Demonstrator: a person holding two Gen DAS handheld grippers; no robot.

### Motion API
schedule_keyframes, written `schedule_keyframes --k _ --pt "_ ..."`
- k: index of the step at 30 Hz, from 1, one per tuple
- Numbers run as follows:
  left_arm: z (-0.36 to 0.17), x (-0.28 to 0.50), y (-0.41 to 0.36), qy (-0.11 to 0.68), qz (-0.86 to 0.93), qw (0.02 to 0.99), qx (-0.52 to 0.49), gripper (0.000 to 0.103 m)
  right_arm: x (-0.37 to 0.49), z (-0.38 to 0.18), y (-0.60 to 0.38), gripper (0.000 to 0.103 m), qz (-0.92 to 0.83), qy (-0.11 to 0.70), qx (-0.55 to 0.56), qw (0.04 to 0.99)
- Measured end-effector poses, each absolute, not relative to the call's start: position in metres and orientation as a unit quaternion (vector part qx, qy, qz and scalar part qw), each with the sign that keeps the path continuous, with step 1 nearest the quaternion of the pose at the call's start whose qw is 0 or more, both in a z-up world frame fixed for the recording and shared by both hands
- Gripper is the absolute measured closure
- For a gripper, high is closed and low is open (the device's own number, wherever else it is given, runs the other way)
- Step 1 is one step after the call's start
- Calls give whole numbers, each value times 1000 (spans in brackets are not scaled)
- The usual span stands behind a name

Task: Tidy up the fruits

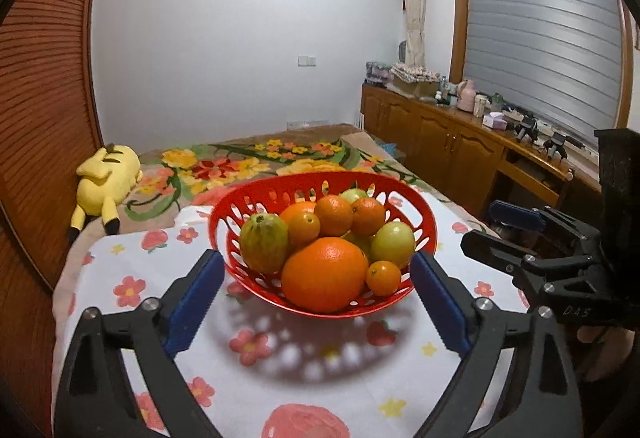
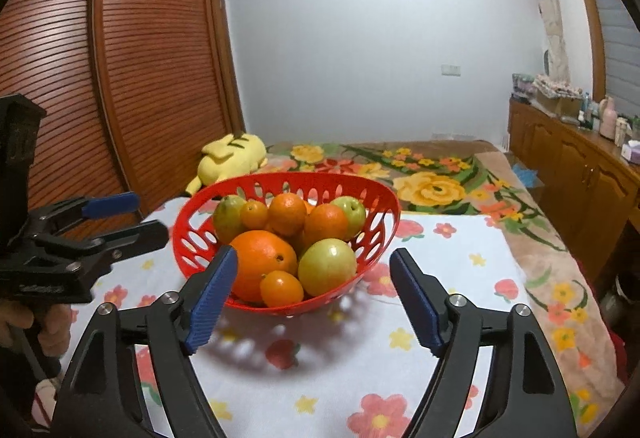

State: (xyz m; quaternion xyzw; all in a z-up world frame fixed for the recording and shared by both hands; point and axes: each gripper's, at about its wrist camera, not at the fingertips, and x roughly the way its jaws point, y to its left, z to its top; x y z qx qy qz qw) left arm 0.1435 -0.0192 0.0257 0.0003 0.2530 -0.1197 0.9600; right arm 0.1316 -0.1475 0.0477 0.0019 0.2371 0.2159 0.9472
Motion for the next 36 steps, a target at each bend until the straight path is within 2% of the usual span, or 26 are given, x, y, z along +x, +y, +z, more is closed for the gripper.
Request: schedule_keyframes --k 2,11,36 --pt "31 137 -18 245 -113 963 2 4 127 52 -148 18 215 231 -1 949" --pt "49 110 -5 217 -73 973 -2 3 110 67 -148 13 200 209 -3 957" --pt "34 88 12 219 -46 975 -12 3 90 69 -144 13 191 195 -6 962"
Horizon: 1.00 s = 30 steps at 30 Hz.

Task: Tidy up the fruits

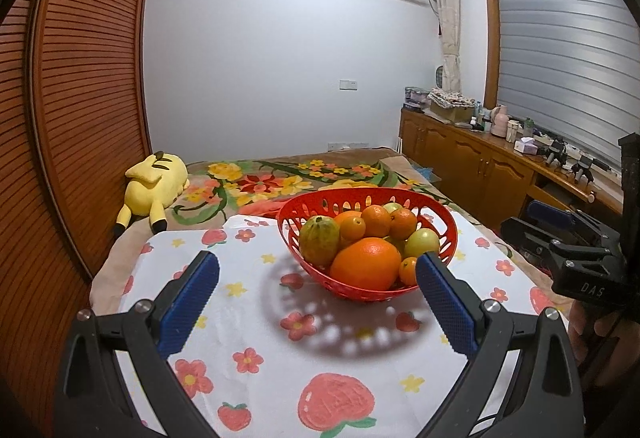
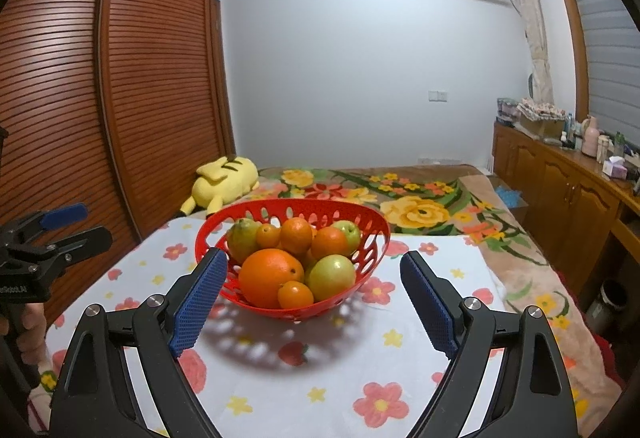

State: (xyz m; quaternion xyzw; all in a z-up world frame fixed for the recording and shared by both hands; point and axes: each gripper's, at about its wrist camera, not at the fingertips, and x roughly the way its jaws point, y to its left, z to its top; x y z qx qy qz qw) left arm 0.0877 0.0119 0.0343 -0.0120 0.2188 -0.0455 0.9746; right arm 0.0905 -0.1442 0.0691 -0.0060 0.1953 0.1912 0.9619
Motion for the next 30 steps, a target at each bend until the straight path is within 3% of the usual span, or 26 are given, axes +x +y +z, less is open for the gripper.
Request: schedule_keyframes --k 30 --pt "29 88 13 228 -41 973 -12 3 91 66 -144 13 191 200 -8 961"
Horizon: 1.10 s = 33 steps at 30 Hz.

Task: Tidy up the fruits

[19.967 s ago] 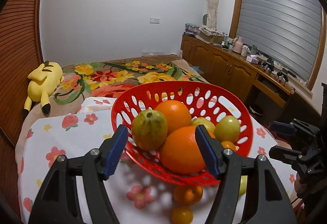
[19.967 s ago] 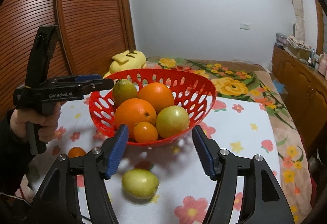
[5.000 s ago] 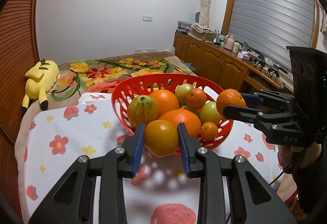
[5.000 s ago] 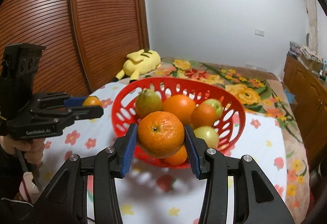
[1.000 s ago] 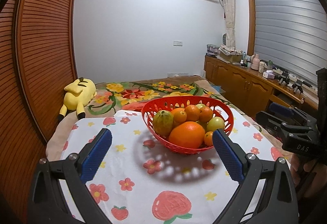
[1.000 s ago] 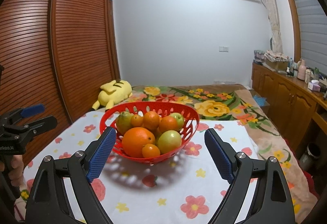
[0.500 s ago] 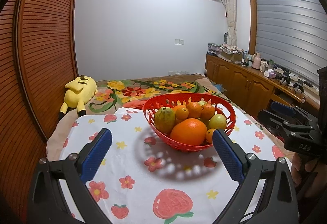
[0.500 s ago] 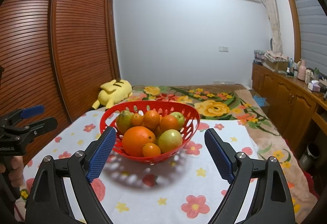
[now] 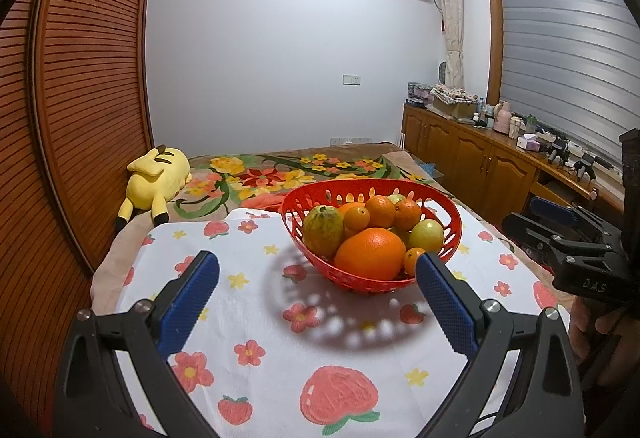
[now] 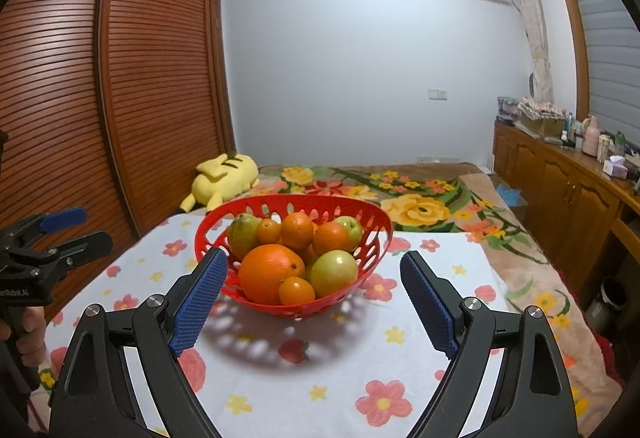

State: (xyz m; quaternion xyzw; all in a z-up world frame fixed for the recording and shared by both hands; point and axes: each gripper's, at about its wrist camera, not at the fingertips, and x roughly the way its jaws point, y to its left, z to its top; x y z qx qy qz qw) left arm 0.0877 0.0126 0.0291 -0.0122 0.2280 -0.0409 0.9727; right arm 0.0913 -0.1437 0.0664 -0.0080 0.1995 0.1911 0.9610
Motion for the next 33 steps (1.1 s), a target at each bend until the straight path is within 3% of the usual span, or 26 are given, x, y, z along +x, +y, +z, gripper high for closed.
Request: schedule_keyframes --k 33 --pt "32 78 13 224 -46 973 -11 3 92 66 -144 13 191 200 -8 961"
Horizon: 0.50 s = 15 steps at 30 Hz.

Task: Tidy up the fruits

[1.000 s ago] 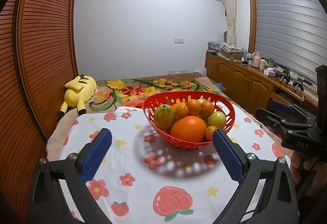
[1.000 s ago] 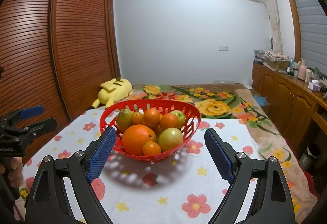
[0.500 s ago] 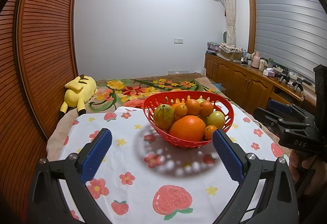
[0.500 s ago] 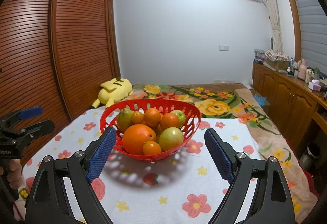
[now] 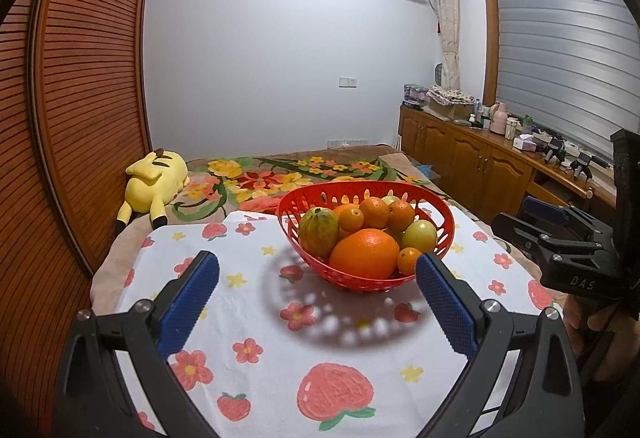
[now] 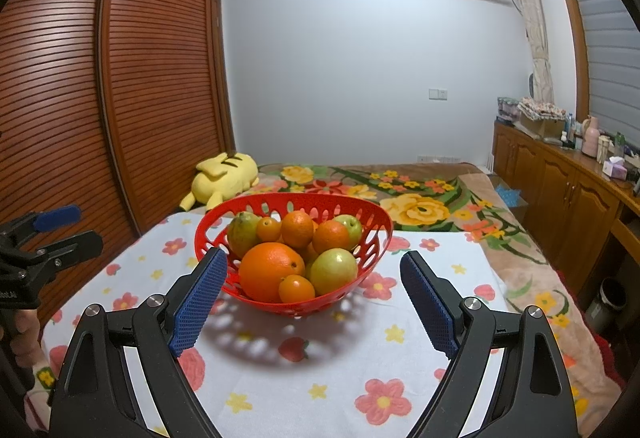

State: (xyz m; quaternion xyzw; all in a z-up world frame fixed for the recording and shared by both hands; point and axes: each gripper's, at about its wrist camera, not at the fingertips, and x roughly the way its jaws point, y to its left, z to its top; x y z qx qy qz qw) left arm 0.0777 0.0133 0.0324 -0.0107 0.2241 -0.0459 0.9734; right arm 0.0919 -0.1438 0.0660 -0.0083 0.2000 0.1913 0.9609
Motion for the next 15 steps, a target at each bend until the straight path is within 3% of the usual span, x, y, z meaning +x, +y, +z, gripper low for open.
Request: schedule_keyframes --k 15 --pt "34 78 12 224 -46 973 -11 3 91 65 -144 13 191 200 -8 961"
